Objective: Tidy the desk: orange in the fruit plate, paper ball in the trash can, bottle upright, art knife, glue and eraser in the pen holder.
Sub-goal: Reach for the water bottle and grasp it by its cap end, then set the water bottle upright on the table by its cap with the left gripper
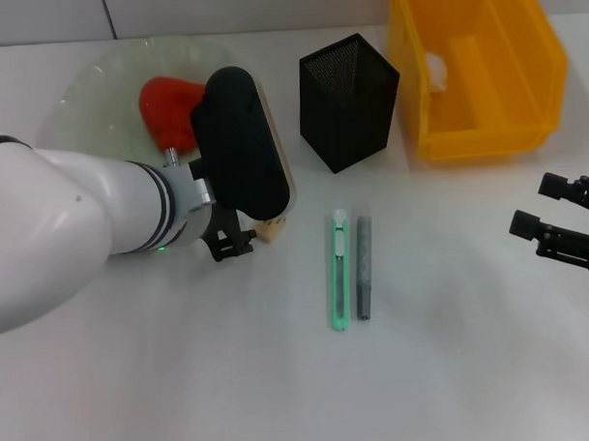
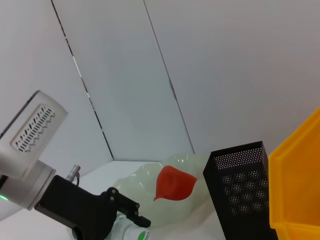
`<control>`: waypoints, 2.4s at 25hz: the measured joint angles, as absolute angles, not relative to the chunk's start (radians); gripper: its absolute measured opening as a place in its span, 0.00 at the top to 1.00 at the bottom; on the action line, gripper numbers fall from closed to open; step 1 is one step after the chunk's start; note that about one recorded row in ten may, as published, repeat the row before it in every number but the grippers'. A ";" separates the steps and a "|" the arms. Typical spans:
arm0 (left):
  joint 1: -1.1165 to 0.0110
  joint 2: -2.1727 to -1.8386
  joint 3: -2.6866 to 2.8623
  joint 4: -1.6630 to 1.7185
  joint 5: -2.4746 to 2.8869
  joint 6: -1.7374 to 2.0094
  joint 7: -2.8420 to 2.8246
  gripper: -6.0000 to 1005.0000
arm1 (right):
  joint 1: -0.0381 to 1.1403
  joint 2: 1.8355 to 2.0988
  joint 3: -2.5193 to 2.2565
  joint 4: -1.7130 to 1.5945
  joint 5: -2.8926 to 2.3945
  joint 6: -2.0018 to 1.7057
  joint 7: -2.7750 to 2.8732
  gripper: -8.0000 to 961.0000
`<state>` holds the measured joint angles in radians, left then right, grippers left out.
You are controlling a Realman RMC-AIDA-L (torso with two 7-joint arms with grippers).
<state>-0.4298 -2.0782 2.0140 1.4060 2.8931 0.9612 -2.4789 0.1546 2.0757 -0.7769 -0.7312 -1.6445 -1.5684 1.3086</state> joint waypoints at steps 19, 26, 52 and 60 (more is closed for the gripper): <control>-0.446 -2.077 1.992 1.365 2.893 0.946 -2.421 0.51 | 0.160 2.063 -0.773 -0.701 -1.645 -1.583 1.321 0.12; -0.371 -2.073 1.956 1.523 2.888 1.029 -2.401 0.55 | 0.160 2.055 -0.770 -0.701 -1.642 -1.597 1.337 0.12; -0.106 -2.069 1.438 1.546 1.965 1.092 -1.726 0.56 | 0.191 2.052 -0.770 -0.709 -1.644 -1.610 1.374 0.12; -0.087 -2.069 1.344 1.457 1.778 1.135 -1.597 0.56 | 0.193 2.051 -0.770 -0.705 -1.644 -1.611 1.374 0.12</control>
